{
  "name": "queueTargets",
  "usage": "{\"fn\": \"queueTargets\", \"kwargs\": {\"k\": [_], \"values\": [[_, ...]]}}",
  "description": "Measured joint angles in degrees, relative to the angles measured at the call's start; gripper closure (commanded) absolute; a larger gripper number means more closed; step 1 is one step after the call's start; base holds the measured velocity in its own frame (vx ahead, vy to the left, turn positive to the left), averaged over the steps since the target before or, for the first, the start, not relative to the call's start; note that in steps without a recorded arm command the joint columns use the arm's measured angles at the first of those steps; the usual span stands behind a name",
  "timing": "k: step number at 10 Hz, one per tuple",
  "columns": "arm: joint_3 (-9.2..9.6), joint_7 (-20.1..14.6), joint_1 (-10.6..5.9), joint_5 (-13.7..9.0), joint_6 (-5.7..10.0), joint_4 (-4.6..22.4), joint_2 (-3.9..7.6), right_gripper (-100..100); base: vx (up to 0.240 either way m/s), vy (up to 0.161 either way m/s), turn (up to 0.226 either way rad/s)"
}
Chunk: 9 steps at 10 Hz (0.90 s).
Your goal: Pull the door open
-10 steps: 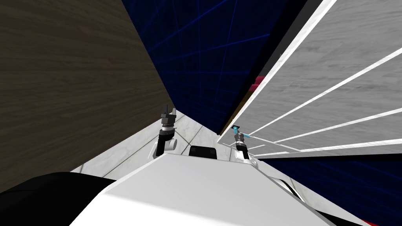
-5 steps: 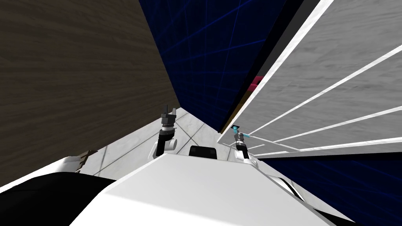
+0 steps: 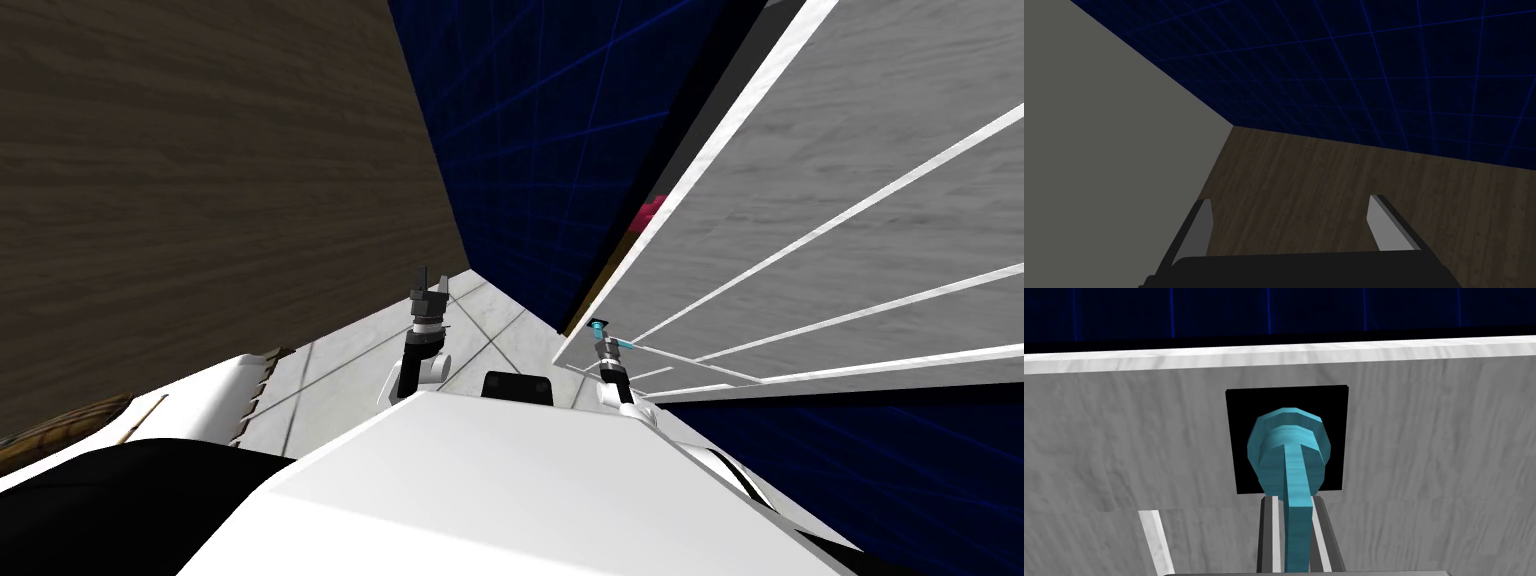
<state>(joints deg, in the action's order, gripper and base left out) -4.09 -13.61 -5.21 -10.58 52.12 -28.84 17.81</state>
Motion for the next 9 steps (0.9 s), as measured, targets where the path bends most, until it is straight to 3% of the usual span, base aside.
{"fn": "queueTargets", "kwargs": {"k": [3,5,9], "values": [[1.48,-1.85,0.4,0.88,1.41,0.08,1.33,100,-0.24,-0.028,0.087],[2.73,-3.18,1.53,1.61,2.02,-0.53,1.95,100,-0.22,-0.039,0.073],[4.76,-5.24,2.2,2.81,3.5,-0.18,2.71,100,-0.177,-0.049,0.078]]}}
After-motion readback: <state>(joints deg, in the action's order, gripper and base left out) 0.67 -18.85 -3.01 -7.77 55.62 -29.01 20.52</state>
